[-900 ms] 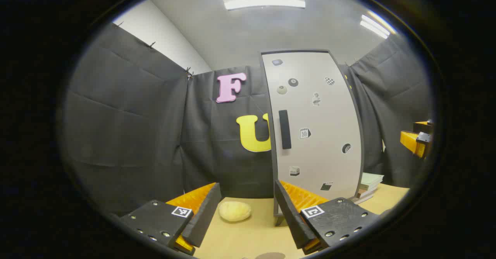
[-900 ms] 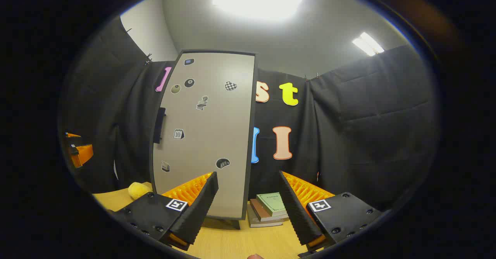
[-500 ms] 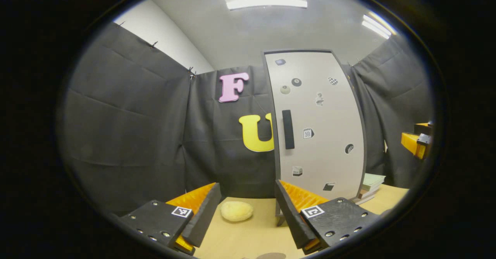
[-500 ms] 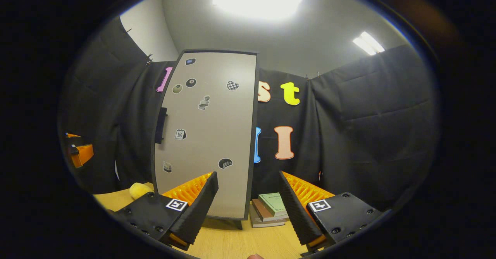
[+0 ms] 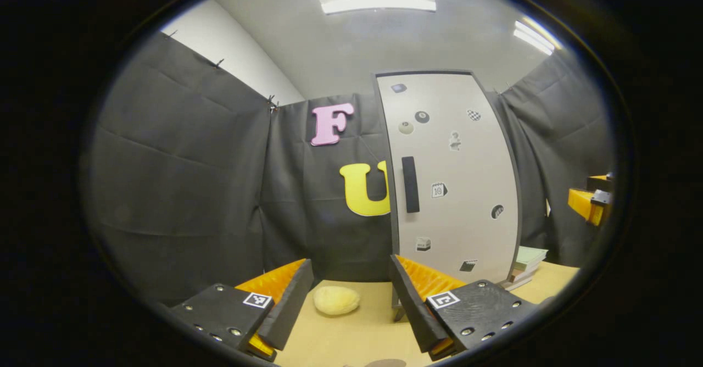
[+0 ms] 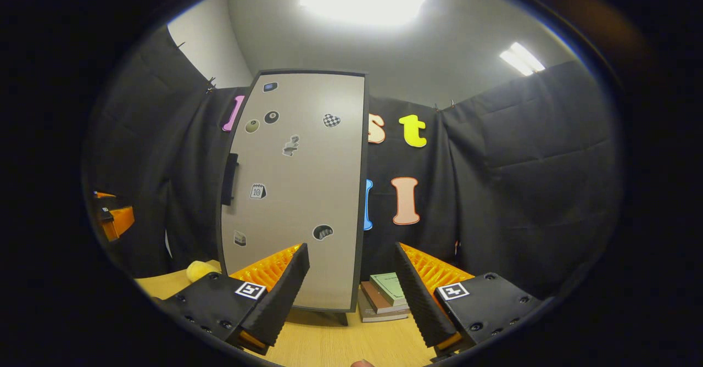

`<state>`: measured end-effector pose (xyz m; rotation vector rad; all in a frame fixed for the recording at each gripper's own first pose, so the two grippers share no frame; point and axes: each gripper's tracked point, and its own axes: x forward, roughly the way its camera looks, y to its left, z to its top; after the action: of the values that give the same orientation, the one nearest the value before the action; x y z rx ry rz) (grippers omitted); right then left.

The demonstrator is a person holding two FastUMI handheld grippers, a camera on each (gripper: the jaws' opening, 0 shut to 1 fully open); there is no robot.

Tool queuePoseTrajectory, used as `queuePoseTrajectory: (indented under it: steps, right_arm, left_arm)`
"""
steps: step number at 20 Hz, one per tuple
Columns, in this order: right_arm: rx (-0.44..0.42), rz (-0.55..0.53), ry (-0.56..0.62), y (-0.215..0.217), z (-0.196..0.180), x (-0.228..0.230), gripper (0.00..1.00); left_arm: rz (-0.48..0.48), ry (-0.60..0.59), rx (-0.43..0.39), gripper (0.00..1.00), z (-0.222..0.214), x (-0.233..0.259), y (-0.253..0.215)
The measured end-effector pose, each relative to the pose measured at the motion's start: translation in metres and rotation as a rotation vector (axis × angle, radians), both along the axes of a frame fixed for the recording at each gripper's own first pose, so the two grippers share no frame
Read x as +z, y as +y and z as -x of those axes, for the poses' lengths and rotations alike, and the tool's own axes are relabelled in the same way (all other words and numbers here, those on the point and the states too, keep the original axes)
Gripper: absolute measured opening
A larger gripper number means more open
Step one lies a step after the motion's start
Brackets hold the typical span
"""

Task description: Open the cabinet door with the right hand, grasp the bottle in the cabinet with the left hand and place it on the coaster, then close the cabinet door with the right hand.

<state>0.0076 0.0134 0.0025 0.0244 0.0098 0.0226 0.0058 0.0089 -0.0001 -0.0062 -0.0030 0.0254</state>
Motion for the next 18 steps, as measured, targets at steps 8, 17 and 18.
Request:
queuePoseTrajectory:
  steps: [8,17,18]
  right_arm:
    - [0.066,-0.019,-0.023,0.034,-0.027,0.040,0.98]
    - [0.164,-0.070,-0.125,0.103,-0.079,0.098,0.98]
    - [0.182,-0.075,-0.122,0.113,-0.085,0.101,0.98]
  left_arm:
    - [-0.011,0.005,0.036,0.84,0.002,-0.005,0.014]
    - [-0.046,0.031,0.189,0.84,0.035,-0.014,0.083]
    - [-0.048,0.036,0.210,0.84,0.040,-0.015,0.093]
